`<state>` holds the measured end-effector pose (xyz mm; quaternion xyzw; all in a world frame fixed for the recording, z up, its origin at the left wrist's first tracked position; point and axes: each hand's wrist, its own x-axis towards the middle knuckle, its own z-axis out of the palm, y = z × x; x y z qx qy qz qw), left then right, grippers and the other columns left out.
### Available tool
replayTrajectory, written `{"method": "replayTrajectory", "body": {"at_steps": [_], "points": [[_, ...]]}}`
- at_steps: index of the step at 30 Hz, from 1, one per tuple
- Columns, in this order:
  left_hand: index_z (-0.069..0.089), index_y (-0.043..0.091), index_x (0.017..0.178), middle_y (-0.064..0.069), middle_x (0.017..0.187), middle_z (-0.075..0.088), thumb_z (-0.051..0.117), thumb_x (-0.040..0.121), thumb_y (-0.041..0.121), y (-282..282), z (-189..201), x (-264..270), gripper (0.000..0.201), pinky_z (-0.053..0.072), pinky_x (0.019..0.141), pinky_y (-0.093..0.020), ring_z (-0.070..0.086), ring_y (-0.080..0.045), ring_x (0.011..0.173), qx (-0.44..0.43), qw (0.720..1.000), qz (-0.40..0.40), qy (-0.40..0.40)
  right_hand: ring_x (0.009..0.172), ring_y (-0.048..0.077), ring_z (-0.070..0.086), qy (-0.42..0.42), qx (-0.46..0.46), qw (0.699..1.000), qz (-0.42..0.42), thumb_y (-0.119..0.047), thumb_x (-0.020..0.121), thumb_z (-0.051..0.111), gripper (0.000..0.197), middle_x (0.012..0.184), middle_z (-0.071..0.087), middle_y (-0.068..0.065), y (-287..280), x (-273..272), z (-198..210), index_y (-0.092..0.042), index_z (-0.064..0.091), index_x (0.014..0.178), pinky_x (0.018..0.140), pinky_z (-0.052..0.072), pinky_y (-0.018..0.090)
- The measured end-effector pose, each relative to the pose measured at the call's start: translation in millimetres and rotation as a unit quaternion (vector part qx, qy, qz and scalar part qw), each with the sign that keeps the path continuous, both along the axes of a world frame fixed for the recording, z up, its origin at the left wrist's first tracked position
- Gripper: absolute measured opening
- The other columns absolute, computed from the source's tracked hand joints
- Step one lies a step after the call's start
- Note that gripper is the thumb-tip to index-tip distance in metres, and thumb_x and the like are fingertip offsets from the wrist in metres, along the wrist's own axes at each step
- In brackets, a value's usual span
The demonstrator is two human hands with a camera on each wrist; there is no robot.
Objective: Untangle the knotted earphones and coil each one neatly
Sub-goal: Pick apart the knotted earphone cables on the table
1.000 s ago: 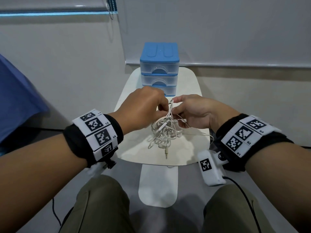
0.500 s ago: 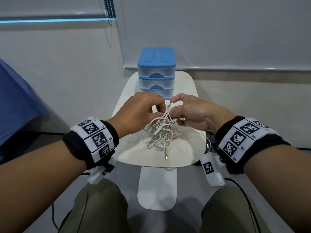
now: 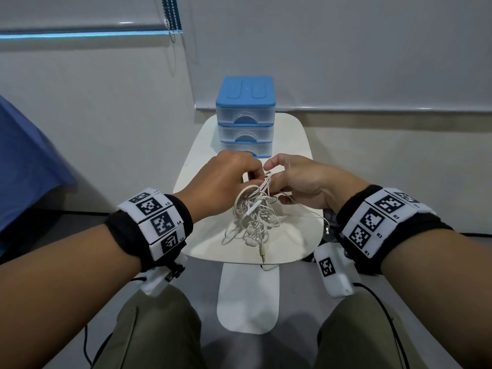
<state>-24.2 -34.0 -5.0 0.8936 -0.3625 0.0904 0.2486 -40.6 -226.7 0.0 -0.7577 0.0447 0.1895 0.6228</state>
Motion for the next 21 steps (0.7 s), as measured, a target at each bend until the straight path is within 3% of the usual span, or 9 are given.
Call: {"method": "replayTrajectory", "body": {"at_steps": [6, 9, 13, 17, 21], "points": [[0.072, 0.02, 0.086, 0.017, 0.075, 0.066, 0.075, 0.092, 0.016, 1.0, 4.1, -3.6, 0.007, 0.041, 0.061, -0.013, 0.06, 0.004, 0.066, 0.006, 0.998, 0.0, 0.06, 0.061, 0.017, 0.058, 0.027, 0.022, 0.998, -0.045, 0.014, 0.093, 0.057, 0.04, 0.079, 0.064, 0.013, 0.8, 0.3, -5.6, -0.021, 0.048, 0.108, 0.059, 0.039, 0.029], [0.077, 0.022, 0.089, 0.016, 0.079, 0.071, 0.079, 0.089, 0.018, 2.7, 8.1, -3.3, 0.005, 0.048, 0.064, -0.015, 0.062, -0.002, 0.066, 0.012, 0.997, 0.003, 0.08, 0.063, 0.019, 0.059, 0.04, 0.035, 0.996, -0.066, 0.015, 0.092, 0.056, 0.041, 0.08, 0.064, 0.014, 1.0, 0.6, -7.0, -0.021, 0.047, 0.108, 0.059, 0.038, 0.029], [0.075, 0.02, 0.087, 0.015, 0.079, 0.07, 0.084, 0.085, 0.016, 5.2, 10.0, -4.2, 0.01, 0.044, 0.062, -0.01, 0.061, -0.002, 0.065, -0.001, 0.997, 0.007, 0.079, 0.063, 0.02, 0.058, 0.056, 0.058, 0.993, -0.083, 0.014, 0.092, 0.057, 0.04, 0.075, 0.066, 0.012, 2.0, 2.6, -5.4, -0.022, 0.046, 0.102, 0.058, 0.036, 0.03], [0.074, 0.019, 0.082, 0.016, 0.075, 0.07, 0.084, 0.084, 0.022, 5.7, 5.0, -5.1, 0.011, 0.044, 0.061, -0.014, 0.061, 0.0, 0.065, -0.013, 0.998, 0.029, 0.057, 0.057, 0.016, 0.059, 0.07, 0.035, 0.995, -0.07, 0.012, 0.092, 0.059, 0.039, 0.067, 0.068, 0.006, 2.5, 4.4, -1.3, -0.024, 0.047, 0.1, 0.061, 0.036, 0.029], [0.074, 0.025, 0.081, 0.016, 0.079, 0.07, 0.081, 0.088, 0.022, 5.0, 1.2, -5.9, 0.01, 0.048, 0.064, -0.022, 0.064, -0.004, 0.068, -0.015, 0.999, 0.03, 0.043, 0.061, 0.017, 0.057, 0.073, 0.024, 0.996, -0.054, 0.013, 0.091, 0.058, 0.037, 0.076, 0.067, 0.006, -0.1, 2.4, 3.2, -0.023, 0.053, 0.1, 0.061, 0.038, 0.029]]}}
